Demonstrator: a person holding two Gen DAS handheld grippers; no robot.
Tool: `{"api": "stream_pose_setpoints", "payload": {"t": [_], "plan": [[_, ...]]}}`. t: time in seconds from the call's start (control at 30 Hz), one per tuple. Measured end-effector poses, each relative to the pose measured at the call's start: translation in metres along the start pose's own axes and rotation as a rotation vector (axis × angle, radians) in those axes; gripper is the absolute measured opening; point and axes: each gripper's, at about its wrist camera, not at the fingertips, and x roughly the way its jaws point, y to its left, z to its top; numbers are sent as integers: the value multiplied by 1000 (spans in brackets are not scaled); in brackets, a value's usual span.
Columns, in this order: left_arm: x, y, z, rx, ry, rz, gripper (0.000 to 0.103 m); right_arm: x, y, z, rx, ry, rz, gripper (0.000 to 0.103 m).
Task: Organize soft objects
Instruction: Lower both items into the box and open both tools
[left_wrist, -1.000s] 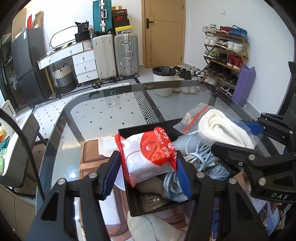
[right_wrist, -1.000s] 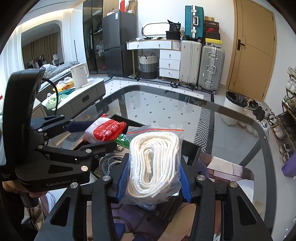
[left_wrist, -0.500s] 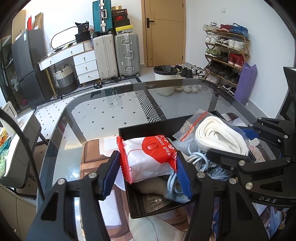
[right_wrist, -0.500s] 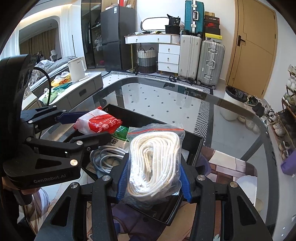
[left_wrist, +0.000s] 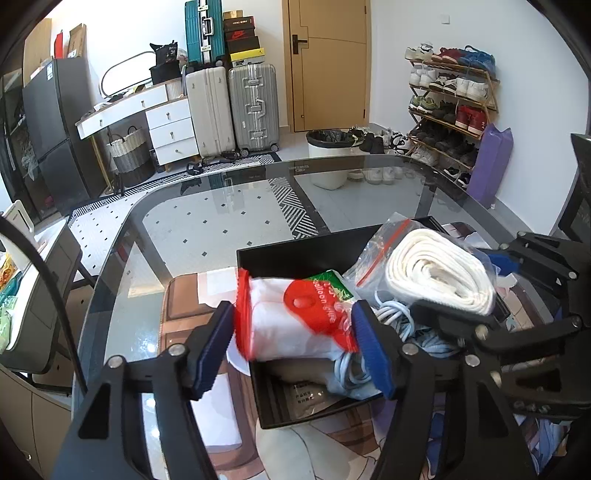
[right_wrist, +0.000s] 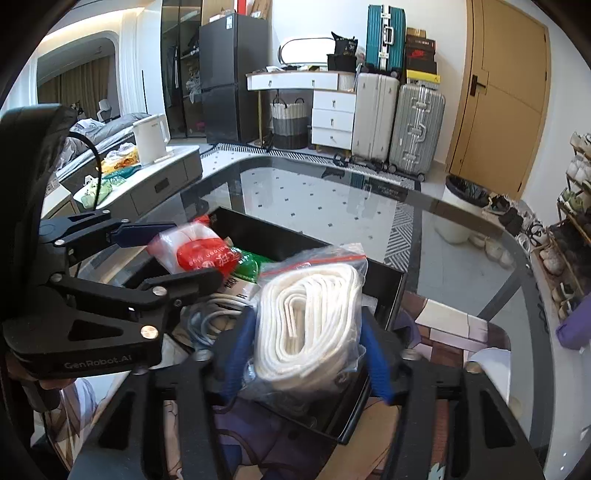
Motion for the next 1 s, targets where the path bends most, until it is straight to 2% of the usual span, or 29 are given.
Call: {"api": "stream_pose_setpoints", "payload": {"t": [0.03,0.1,0.13,0.2,0.33,0.7,1.0], "plan": [[-1,-1,0,5,-4,2,70,-5,0,0,-2,-17,-2,76],[-5,-1,0,14,-14,3,79,-15,1,-1,-5,-52,-9,87],[-7,-1,0,16,-17,2,81,-21,1,-1,-3,-69,-13,88],[-12,-2,-1,22,-25,9,92,-31,1,-3,3,-93,-18,93],[-23,-1,-7,18,-51,13,103,-46,0,-10,10,-124,-19,102],[-43,1,-35,-10,-104,46,103,-77,6,-41,37,-206,8,102],[-48,2,-57,-60,-136,68,103,-83,15,-60,35,-242,22,102]]}}
